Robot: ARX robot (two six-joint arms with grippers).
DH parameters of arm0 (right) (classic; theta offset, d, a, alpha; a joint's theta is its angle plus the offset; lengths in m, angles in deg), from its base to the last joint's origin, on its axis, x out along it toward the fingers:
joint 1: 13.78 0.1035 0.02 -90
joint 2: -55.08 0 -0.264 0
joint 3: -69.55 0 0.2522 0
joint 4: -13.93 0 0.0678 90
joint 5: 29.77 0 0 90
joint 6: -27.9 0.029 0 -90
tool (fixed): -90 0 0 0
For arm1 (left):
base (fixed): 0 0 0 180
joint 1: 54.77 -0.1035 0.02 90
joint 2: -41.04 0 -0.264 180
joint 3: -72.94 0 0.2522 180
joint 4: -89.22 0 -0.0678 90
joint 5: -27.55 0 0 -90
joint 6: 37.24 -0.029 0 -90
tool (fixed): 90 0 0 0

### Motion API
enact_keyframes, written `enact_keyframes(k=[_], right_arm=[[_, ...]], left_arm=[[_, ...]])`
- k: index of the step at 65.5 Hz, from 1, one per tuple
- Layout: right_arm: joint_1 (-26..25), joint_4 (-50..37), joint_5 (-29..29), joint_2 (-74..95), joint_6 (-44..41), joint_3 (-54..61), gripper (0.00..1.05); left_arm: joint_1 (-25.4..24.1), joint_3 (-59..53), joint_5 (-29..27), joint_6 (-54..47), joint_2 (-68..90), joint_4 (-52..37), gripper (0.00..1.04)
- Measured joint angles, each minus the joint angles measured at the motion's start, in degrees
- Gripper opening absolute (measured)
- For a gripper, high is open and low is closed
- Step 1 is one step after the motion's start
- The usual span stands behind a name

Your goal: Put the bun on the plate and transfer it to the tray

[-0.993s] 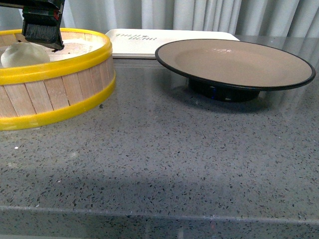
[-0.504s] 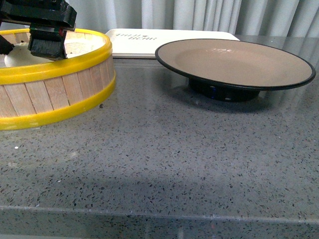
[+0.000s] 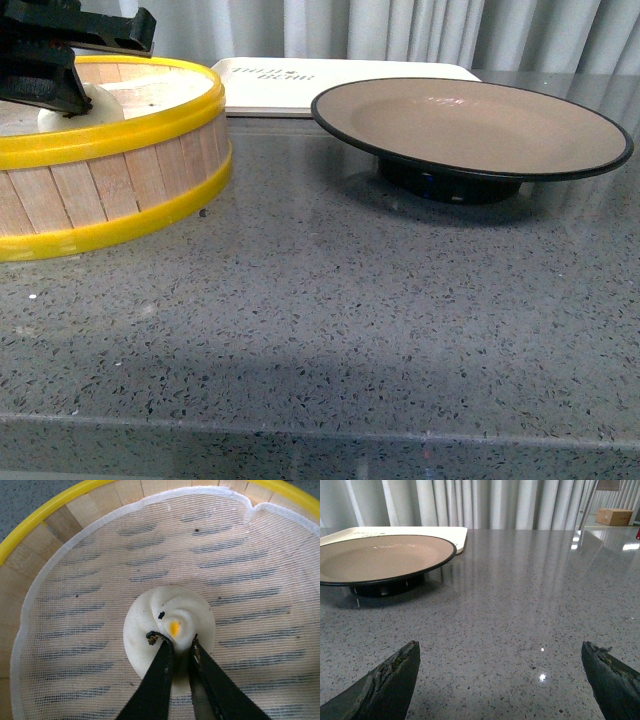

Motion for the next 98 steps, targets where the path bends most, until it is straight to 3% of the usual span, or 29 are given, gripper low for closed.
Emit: enact_keyframes(k=[30,62,79,98], right_arm=[[0.0,0.0,0.0,0.0,0.0,0.0,0.96],[0.0,0.0,0.0,0.0,0.0,0.0,0.96],[0.0,0.0,0.0,0.0,0.0,0.0,0.96],[0.0,0.0,0.0,0.0,0.0,0.0,0.96]], left_arm=[[4.0,9.4,-1.2,-3.6,-0.8,3.3,0.04],[22.7,34.7,-3.8,-7.0,16.5,9.1,0.04],[29.2,34.7,-4.2,-8.5,19.4,8.5,0.04],[29.6,34.0,-7.2,-8.7,25.4,7.8,0.04]])
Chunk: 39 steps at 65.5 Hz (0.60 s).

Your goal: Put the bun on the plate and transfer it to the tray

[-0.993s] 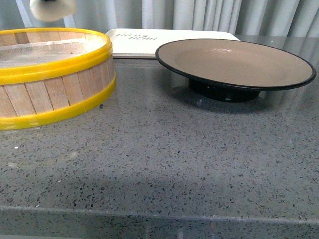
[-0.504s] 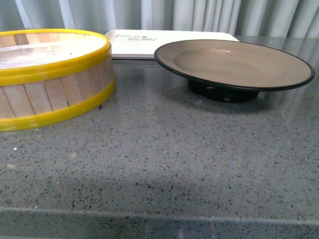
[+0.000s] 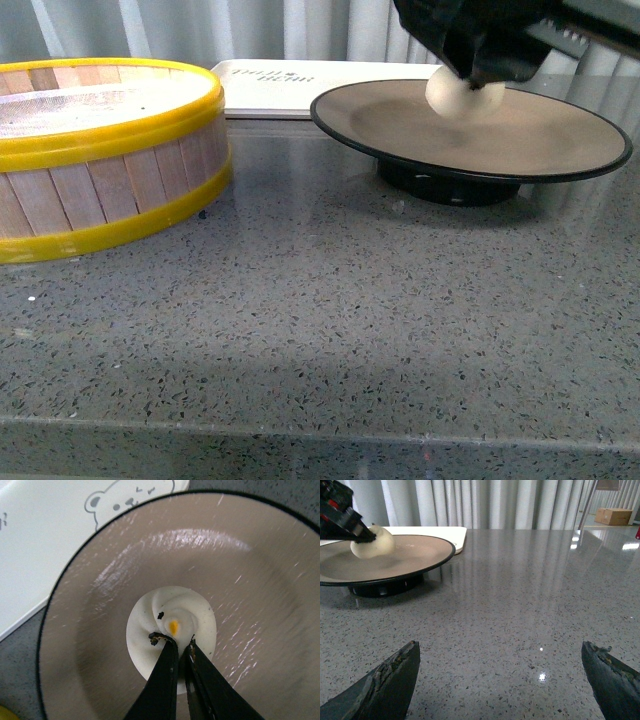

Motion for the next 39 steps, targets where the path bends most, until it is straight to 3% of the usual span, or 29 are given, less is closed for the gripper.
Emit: enact_keyframes(k=[29,39], right_arm=[[0.0,0.0,0.0,0.0,0.0,0.0,0.96],[0.0,0.0,0.0,0.0,0.0,0.0,0.96]], left_arm=[[-0.3,1.6,-1.6,0.1,2.9,0.7,0.04],[-0.5,1.6,-1.4,0.2,2.9,0.7,0.27]])
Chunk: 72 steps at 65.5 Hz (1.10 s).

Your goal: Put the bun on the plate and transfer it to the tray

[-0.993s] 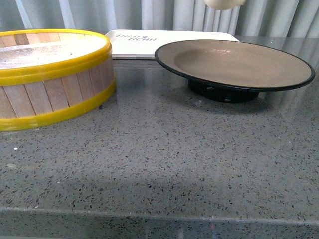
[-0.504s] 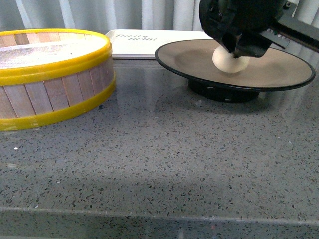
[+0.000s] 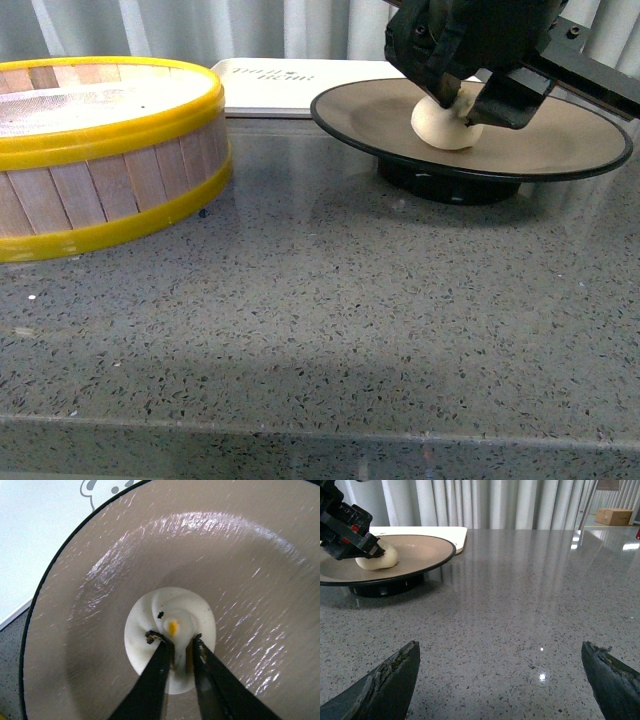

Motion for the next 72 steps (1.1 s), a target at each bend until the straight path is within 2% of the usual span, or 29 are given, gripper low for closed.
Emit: enact_keyframes(k=[9,16,31,42,46,63,72], right_arm=[[0.0,0.0,0.0,0.0,0.0,0.0,0.96],[0.0,0.0,0.0,0.0,0.0,0.0,0.96],[0.0,0.0,0.0,0.0,0.0,0.0,0.96],[0.0,0.0,0.0,0.0,0.0,0.0,0.96],[0.0,0.0,0.0,0.0,0.0,0.0,0.96],[0.0,0.0,0.0,0.0,0.0,0.0,0.96],[0.0,0.0,0.0,0.0,0.0,0.0,0.96]], left_arm=[[-0.2,0.0,0.1,0.1,0.0,0.2,0.46],[-0.4,0.1,0.5,0.5,-0.2,1.0,0.68],[-0.6,2.3,1.0,1.4,-1.1,2.2,1.0],[-0.7,2.9,2.4,2.3,-3.7,2.2,0.98],[-1.0,1.1,3.4,2.3,-7.0,-0.4,0.98],[-4.1,-19.9,5.3,0.4,-32.1,-12.5,0.98],[-8.1,-31.2,7.3,0.2,-45.5,-13.2,0.98]])
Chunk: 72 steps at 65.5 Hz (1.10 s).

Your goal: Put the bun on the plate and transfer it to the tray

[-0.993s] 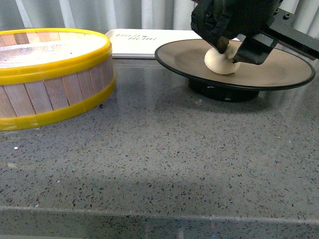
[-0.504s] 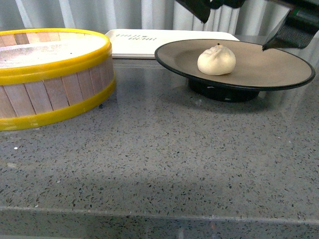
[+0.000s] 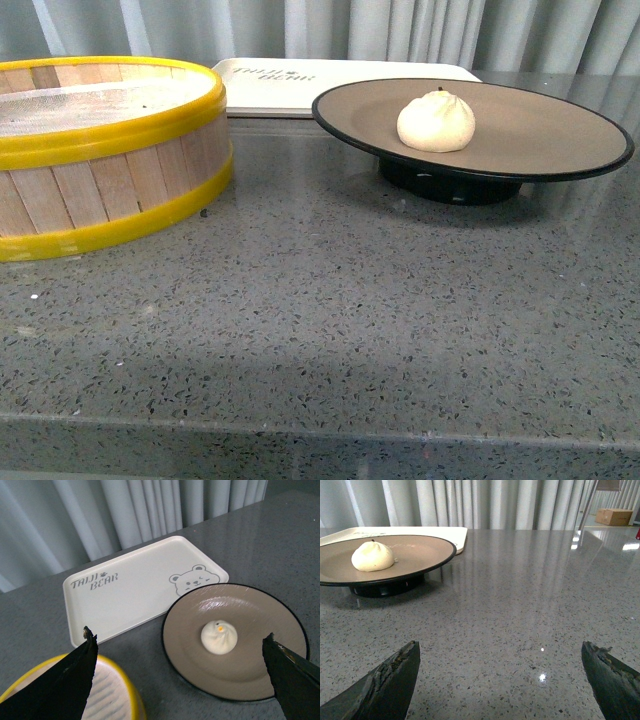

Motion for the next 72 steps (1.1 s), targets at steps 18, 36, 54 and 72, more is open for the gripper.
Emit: enact_keyframes(k=[18,36,54,72], right_arm=[[0.0,0.0,0.0,0.0,0.0,0.0,0.96],[0.0,0.0,-0.1,0.0,0.0,0.0,0.96],[0.0,0.0,0.0,0.0,0.0,0.0,0.96],[0.0,0.0,0.0,0.0,0.0,0.0,0.96]], left_arm=[[-10.0,-22.8,-8.5,5.1,-17.3,-17.9,0.73],[-21.0,-47.7,1.1,7.1,-30.9,-27.3,0.17],[-26.7,-58.2,6.2,7.6,-38.8,-29.9,0.04],[-33.6,-63.9,13.6,7.6,-44.8,-30.0,0.04]])
